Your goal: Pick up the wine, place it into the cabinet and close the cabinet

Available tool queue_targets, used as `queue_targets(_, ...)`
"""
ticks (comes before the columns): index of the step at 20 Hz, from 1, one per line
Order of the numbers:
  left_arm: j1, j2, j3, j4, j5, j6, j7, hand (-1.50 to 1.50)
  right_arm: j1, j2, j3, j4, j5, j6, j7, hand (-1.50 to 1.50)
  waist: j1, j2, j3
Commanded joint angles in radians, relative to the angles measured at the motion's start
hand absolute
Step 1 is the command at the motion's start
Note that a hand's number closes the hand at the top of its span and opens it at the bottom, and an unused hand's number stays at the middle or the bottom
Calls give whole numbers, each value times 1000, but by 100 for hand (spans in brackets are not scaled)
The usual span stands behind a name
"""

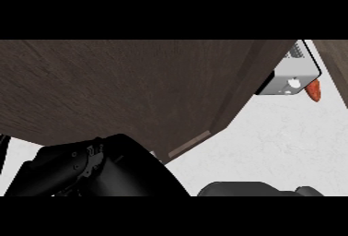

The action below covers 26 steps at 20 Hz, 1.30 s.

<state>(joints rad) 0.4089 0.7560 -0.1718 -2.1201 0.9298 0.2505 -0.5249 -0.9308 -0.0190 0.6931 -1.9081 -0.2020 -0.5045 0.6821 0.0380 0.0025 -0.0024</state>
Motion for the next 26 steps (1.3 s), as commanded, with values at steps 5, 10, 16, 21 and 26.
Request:
queue_targets(5, -15, -21, 44, -2, 6, -2, 34, -150, -269, 19, -145, 370, 12, 80, -100, 150, -10, -2, 1)
queue_targets(10, 1, -48, 33, 21, -27, -26, 31, -150, -284, 19, -244, 586, -4, 142, -240, 150, -7, 2, 1)
queue_targets(16, -22, -68, 55, 15, -59, -23, 74, -150, -282, 19, -313, 725, -39, 227, -340, 150, -15, 0, 2)
queue_targets(21, -25, -96, 25, 2, -96, -13, 75, -150, -280, -11, -377, 840, -14, 309, -432, 150, -15, 2, 2)
queue_targets(26, -26, -88, 51, 39, -77, -48, 89, -150, -297, -20, -392, 939, 30, 308, -522, 150, 0, 7, 1)
